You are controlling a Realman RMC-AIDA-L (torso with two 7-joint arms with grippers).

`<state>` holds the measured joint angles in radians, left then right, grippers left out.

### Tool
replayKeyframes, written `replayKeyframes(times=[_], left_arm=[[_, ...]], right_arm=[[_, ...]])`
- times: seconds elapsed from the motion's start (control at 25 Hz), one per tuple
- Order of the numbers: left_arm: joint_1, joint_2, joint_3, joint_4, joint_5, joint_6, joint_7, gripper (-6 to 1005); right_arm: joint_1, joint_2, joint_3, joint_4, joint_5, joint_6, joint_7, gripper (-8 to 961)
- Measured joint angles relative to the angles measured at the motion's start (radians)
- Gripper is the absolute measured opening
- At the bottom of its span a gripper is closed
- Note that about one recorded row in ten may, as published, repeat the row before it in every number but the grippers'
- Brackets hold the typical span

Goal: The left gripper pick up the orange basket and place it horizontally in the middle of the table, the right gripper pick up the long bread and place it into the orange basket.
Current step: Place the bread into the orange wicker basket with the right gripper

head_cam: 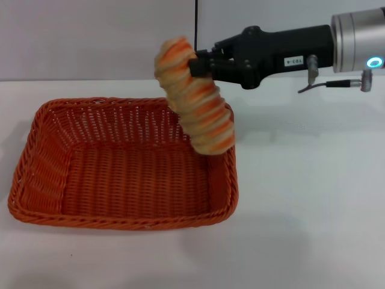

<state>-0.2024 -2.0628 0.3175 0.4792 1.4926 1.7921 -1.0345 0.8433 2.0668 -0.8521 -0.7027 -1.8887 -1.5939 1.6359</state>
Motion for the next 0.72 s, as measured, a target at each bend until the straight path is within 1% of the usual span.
replayKeyframes(times=[0.12,0.24,0.32,0.44,0.6,0.72], left_arm=[[0.0,0.0,0.0,-0.002,0.0,0.001,0.0,820],[0.0,-0.001,0.0,-0.009,-0.001,0.003,0.005,820],[0.0,-0.001,0.0,-0.013,-0.002,0.003,0.009,820],[-0.003,0.0,0.0,-0.013,-0.002,0.003,0.009,820],[-0.003,0.0,0.0,-0.013,-0.002,0.006,0.01,820],[0.001,0.0,0.0,-0.013,-0.002,0.009,0.01,820]], right_arm=[[0.008,0.002,-0.028,0.016,0.015,0.021,-0.011,110],[0.034,0.003,-0.049,0.1,0.016,0.067,-0.065,109],[0.052,0.004,-0.051,0.169,0.016,0.076,-0.138,108],[0.068,0.008,-0.055,0.237,0.017,0.08,-0.22,108],[0.082,0.011,-0.065,0.285,0.033,0.081,-0.272,107],[0.081,0.012,-0.087,0.301,0.079,0.086,-0.289,107]])
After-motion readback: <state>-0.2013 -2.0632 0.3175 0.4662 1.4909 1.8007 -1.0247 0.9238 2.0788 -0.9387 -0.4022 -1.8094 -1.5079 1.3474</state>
